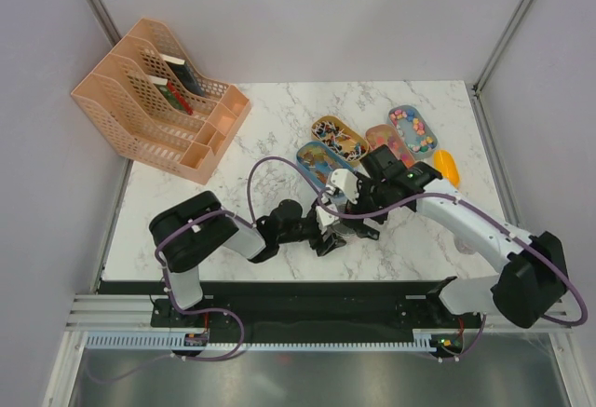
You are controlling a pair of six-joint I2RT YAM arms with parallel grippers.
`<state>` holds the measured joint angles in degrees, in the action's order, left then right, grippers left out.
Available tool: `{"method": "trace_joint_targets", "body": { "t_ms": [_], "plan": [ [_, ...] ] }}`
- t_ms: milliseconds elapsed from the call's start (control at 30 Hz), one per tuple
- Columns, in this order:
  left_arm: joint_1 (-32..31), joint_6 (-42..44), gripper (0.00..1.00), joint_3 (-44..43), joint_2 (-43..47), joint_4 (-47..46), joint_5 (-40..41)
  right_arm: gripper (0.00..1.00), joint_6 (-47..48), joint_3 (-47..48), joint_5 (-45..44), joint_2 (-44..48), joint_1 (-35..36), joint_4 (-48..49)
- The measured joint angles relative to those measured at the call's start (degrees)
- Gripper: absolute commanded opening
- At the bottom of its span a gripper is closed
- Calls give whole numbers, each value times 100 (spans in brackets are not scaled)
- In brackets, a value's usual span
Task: Pack the candies
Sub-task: Screw the bottle lid onto the packing bottle.
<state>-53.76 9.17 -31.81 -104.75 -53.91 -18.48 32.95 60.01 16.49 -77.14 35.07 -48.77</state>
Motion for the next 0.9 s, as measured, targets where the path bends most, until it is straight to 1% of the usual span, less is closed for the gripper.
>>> {"method": "trace_joint_targets", "body": {
  "t_ms": [167,267,367,567,733,900],
  "plan": [
    [-11,118,24,-2,-24,-50,-9,98,984,-4,-131,662,-249,-356],
    [-17,127,23,-11,-50,-85,-11,98,1591,-4,-11,765,-358,-369],
    [-24,146,24,-17,-59,-96,-11,98,2273,-13,267,597,-417,-337],
    [-26,166,24,-20,-59,-94,-11,98,3292,-44,715,146,-422,-70],
    [-26,164,24,-20,-63,-92,-11,98,3930,125,1047,-190,-422,-181],
    [-26,166,24,-28,-66,-83,-11,98,4297,280,1211,-282,-326,-361]
  ]
}}
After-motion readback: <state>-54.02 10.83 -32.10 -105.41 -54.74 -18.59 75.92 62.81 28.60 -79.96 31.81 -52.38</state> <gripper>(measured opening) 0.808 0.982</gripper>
